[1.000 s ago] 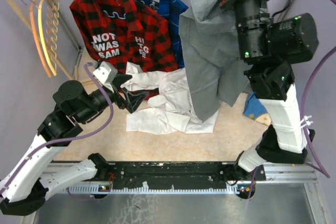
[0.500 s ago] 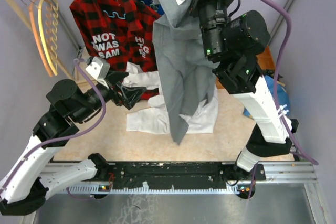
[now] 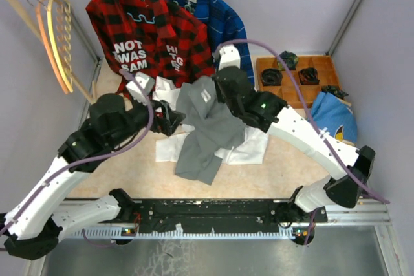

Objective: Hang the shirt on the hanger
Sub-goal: Adjust the shirt at the center of the board.

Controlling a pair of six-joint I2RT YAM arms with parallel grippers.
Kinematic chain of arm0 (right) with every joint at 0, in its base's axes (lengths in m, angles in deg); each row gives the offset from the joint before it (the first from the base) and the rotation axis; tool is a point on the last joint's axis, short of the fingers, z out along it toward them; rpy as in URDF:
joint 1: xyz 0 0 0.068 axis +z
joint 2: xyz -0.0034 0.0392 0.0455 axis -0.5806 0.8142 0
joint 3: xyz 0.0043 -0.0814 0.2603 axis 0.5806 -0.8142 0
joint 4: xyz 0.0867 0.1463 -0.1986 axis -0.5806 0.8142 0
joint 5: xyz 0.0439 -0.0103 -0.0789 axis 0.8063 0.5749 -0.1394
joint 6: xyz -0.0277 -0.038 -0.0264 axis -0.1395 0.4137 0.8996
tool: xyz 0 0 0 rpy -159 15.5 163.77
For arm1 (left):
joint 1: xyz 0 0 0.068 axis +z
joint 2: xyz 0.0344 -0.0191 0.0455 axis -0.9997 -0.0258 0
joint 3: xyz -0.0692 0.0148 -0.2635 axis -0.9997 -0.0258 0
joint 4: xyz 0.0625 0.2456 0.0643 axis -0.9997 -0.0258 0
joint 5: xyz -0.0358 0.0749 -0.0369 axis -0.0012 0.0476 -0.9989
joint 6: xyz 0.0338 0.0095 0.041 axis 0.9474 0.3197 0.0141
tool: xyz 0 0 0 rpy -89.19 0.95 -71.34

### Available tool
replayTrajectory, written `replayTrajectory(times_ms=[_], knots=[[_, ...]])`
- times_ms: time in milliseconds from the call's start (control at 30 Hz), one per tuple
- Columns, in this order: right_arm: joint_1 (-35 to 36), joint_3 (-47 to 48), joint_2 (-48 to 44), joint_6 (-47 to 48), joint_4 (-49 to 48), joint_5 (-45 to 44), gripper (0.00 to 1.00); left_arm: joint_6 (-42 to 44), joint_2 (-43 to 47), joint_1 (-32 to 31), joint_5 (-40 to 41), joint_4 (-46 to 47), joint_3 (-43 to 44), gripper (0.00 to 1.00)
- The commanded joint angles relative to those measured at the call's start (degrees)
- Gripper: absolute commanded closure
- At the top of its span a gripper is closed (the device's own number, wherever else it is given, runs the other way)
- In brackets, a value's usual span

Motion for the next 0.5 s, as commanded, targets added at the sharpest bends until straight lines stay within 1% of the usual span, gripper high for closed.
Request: replayTrajectory(times_ms=[0, 67, 100, 133, 167, 233, 267, 333, 367, 467], knots=[[-4.28, -10.11, -4.15, -13.92, 1.48, 18.82, 1.0, -4.16, -4.2, -0.14, 4.35, -10.0, -2.06, 0.01], [-4.88, -13.75, -3.8, -13.7, 0.9, 24.36, 1.0, -5.85, -5.41, -0.12, 4.81, -12.39, -3.5, 0.01], [-5.25, -14.98, -3.54, -13.36, 1.39, 25.67, 0.98, -7.31, -5.82, -0.14, 5.51, -13.13, -4.25, 0.01], [-5.56, -16.12, -3.38, -12.95, 2.08, 26.7, 0.93, -9.0, -6.01, -0.12, 6.29, -15.09, -5.15, 0.01], [-5.71, -17.19, -3.63, -12.65, 2.54, 27.21, 0.82, -10.67, -6.0, -0.1, 6.8, -16.2, -6.02, 0.01], [-5.93, -19.63, -5.01, -11.89, 3.63, 26.71, 0.57, -13.78, -5.22, -0.09, 7.05, -16.84, -7.89, 0.01], [-6.08, -20.68, -6.14, -11.48, 4.04, 26.24, 0.48, -15.06, -4.45, -0.09, 6.65, -16.13, -9.14, 0.01], [-6.2, -22.34, -8.6, -10.25, 5.17, 25.3, 0.37, -17.48, -1.94, -0.09, 5.72, -14.16, -12.38, 0.01], [-6.2, -22.86, -9.9, -9.59, 5.96, 24.75, 0.33, -18.85, 0.3, -0.08, 5.06, -11.52, -14.38, 0.01], [-6.16, -24.4, -13.39, -7.61, 8.17, 23.31, 0.27, -21.79, 5.69, -0.09, 1.41, -4.54, -20.82, 0.01]])
